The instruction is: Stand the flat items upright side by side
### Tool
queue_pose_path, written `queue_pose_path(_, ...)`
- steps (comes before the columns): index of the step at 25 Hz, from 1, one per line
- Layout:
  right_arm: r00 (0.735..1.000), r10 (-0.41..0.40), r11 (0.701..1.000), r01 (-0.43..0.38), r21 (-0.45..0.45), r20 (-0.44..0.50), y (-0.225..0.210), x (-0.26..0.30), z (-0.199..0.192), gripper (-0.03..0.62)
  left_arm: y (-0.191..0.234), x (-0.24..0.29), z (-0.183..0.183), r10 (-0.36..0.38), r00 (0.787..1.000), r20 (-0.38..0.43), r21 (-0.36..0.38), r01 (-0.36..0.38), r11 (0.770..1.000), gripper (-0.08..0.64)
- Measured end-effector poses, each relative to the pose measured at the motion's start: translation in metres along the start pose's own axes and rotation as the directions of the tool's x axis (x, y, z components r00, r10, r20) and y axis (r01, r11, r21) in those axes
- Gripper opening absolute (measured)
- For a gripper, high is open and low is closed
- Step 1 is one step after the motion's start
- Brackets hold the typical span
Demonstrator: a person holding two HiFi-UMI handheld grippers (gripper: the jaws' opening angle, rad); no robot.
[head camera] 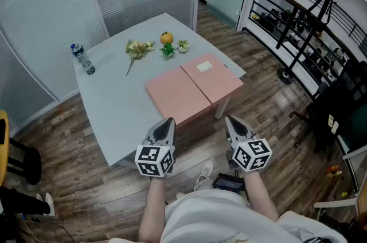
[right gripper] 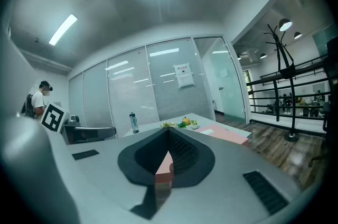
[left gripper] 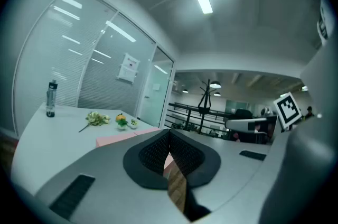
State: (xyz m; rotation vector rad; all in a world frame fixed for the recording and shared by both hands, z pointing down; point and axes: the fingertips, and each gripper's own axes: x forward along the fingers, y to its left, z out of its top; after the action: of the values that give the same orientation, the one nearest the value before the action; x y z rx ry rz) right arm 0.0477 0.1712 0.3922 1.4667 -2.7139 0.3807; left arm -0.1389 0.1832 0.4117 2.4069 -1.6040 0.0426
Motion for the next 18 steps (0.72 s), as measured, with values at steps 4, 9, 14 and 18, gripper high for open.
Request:
queue_pose_path(4,1.0,-0.003,1.0,0.003,0.008,0.004,-0.004,-0.01,0.0,0.014,-0.022,0.004,-0.006,-0.075,0.997,-0.03,-0.016,0.074,0.997,0.006)
queue_pose_path(9,1.0,-0.029,0.999,0.029,0.032,0.005,-0.014,-0.02,-0.001,0.014,-0.033,0.004,-0.016,-0.127,0.99,-0.069,-0.05,0.123,0.991,0.005)
queue_pose_path(14,0.998,-0.039,0.992,0.033,0.118,0.051,-0.02,-0.029,0.0,0.015,-0.035,0.001,-0.016,-0.163,0.986,-0.045,-0.113,0.157,0.981,0.008)
queue_pose_path(18,0.995,0.071,0.93,-0.094,0.354,0.077,-0.023,-0.027,-0.001,0.253,-0.047,0.002,-0.013,-0.199,0.98,-0.008,-0.062,0.198,0.978,0.316)
